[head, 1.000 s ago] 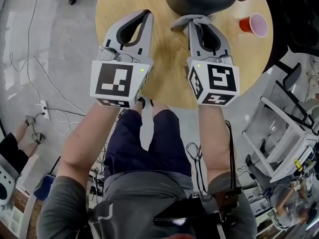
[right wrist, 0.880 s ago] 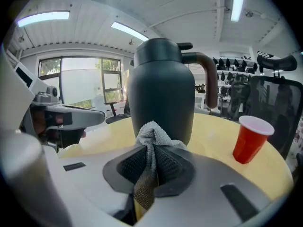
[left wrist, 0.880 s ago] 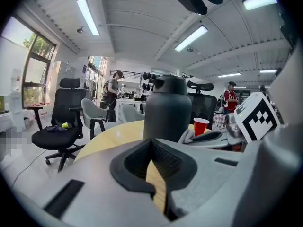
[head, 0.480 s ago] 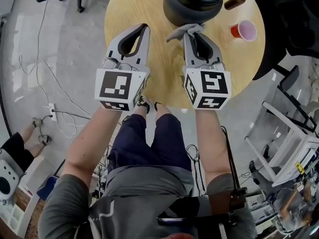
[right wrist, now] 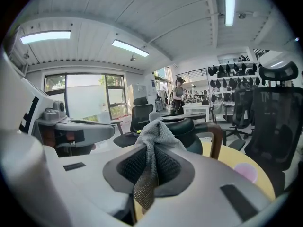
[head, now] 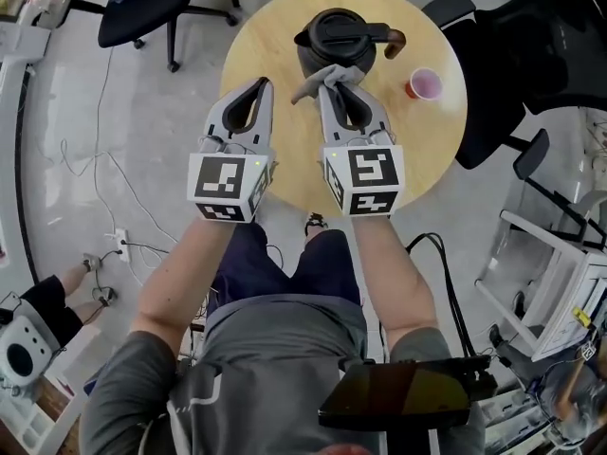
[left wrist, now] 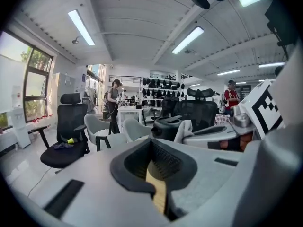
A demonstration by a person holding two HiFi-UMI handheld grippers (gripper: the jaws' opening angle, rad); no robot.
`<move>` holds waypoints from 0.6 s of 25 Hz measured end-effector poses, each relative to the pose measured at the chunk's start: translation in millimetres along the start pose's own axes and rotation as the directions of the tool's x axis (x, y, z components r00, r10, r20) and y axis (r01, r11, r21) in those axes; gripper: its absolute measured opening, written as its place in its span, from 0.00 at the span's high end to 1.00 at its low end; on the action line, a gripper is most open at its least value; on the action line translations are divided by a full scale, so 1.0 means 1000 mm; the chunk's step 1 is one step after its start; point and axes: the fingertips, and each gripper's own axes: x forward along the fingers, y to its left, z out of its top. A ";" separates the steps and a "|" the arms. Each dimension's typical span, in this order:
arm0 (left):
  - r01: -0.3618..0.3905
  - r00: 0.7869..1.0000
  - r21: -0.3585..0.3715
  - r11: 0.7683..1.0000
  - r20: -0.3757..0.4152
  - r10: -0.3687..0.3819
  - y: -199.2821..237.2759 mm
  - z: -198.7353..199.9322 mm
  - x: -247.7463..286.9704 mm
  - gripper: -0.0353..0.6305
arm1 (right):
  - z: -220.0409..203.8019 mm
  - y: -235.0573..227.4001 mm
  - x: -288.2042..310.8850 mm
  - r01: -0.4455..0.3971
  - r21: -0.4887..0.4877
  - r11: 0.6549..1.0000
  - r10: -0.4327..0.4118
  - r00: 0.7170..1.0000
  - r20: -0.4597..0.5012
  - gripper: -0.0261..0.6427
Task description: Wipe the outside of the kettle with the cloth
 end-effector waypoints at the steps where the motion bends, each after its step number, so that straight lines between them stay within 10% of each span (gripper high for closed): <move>1: 0.003 1.000 0.000 1.000 0.009 -0.003 0.005 0.002 0.001 0.94 | -0.001 0.003 0.005 0.004 0.000 1.000 -0.004 1.000 -0.001 0.88; 15: 0.239 0.970 0.022 0.971 -0.047 -0.237 0.025 -0.062 0.047 0.94 | -0.088 -0.009 0.047 0.224 0.049 0.973 -0.219 0.971 -0.100 0.88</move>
